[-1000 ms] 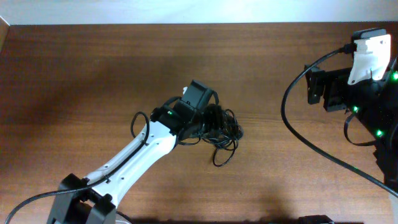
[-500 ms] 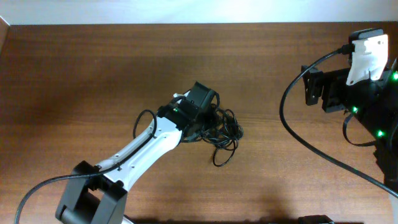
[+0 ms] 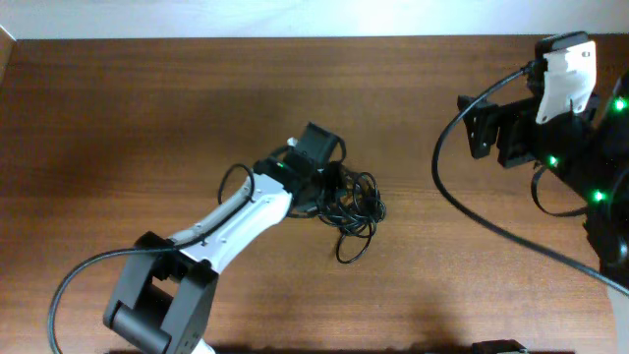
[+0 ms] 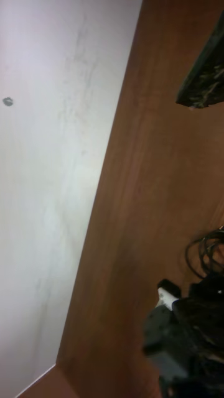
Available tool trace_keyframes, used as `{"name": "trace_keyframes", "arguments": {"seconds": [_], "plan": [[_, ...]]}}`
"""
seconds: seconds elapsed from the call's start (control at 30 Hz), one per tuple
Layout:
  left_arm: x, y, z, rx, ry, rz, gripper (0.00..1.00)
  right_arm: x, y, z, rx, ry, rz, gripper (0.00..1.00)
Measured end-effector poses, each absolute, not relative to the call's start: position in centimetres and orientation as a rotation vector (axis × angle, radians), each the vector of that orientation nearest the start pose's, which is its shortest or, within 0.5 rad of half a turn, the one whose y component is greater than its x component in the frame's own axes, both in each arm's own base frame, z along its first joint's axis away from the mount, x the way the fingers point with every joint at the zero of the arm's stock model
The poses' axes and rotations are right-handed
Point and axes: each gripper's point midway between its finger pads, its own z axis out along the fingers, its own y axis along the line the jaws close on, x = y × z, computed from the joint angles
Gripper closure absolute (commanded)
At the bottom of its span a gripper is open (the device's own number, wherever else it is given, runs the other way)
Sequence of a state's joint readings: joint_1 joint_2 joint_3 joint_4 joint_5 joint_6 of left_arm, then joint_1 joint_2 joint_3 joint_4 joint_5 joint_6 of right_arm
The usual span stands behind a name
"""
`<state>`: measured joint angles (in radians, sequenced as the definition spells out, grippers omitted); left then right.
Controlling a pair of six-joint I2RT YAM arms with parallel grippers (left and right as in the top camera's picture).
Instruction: Untangle cables
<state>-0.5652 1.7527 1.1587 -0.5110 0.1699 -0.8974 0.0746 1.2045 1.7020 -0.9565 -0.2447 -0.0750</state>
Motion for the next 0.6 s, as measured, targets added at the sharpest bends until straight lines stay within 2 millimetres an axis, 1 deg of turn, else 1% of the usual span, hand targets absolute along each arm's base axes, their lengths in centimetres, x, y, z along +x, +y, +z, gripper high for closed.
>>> {"name": "trace_keyframes", "arguments": {"seconds": [0.03, 0.07, 0.1, 0.13, 0.17, 0.2, 0.27, 0.3, 0.33, 0.37, 0.43, 0.47, 0.5, 0.57, 0.6], "plan": [[34.0, -24.6, 7.7, -0.253, 2.807, -0.693, 1.00, 32.8, 6.5, 41.9, -0.298, 2.013, 0.240, 0.03], [34.2, -24.7, 8.2, -0.140, 2.803, -0.732, 1.00, 33.0, 6.4, 41.3, -0.294, 2.039, 0.234, 0.03], [34.7, -24.3, 8.8, -0.109, 2.784, -0.745, 1.00, 33.2, 6.3, 40.8, -0.292, 2.057, 0.234, 0.04], [35.0, -23.9, 10.0, -0.047, 2.774, -0.753, 1.00, 33.4, 6.3, 39.8, -0.290, 2.096, 0.238, 0.03], [35.9, -23.4, 12.5, 0.008, 2.716, -0.765, 1.00, 33.8, 6.3, 38.9, -0.288, 2.131, 0.239, 0.04], [36.6, -22.5, 16.5, 0.079, 2.645, -0.757, 1.00, 34.5, 6.4, 37.7, -0.287, 2.172, 0.244, 0.03], [36.3, -22.0, 21.6, 0.198, 2.586, -0.731, 1.00, 35.0, 6.4, 36.1, -0.286, 2.229, 0.250, 0.05], [35.7, -21.8, 23.3, 0.232, 2.586, -0.720, 1.00, 35.1, 6.4, 35.7, -0.286, 2.244, 0.253, 0.05], [35.4, -21.6, 25.7, 0.271, 2.564, -0.712, 1.00, 35.2, 6.7, 35.2, -0.294, 2.260, 0.273, 0.05], [35.5, -21.7, 29.1, 0.307, 2.490, -0.718, 1.00, 35.2, 7.2, 35.0, -0.307, 2.265, 0.305, 0.05], [34.7, -21.2, 33.1, 0.335, 2.426, -0.709, 1.00, 34.9, 8.1, 35.1, -0.337, 2.261, 0.376, 0.05], [34.5, -20.8, 35.8, 0.342, 2.369, -0.693, 1.00, 34.7, 8.8, 35.1, -0.356, 2.260, 0.422, 0.05], [34.2, -20.0, 38.5, 0.332, 2.316, -0.654, 1.00, 34.4, 9.4, 34.9, -0.373, 2.266, 0.472, 0.05], [33.4, -18.7, 41.4, 0.325, 2.261, -0.596, 1.00, 34.0, 10.2, 34.7, -0.397, 2.273, 0.541, 0.05], [33.1, -18.0, 43.3, 0.319, 2.213, -0.562, 1.00, 33.9, 10.6, 34.7, -0.408, 2.273, 0.573, 0.05]]}}
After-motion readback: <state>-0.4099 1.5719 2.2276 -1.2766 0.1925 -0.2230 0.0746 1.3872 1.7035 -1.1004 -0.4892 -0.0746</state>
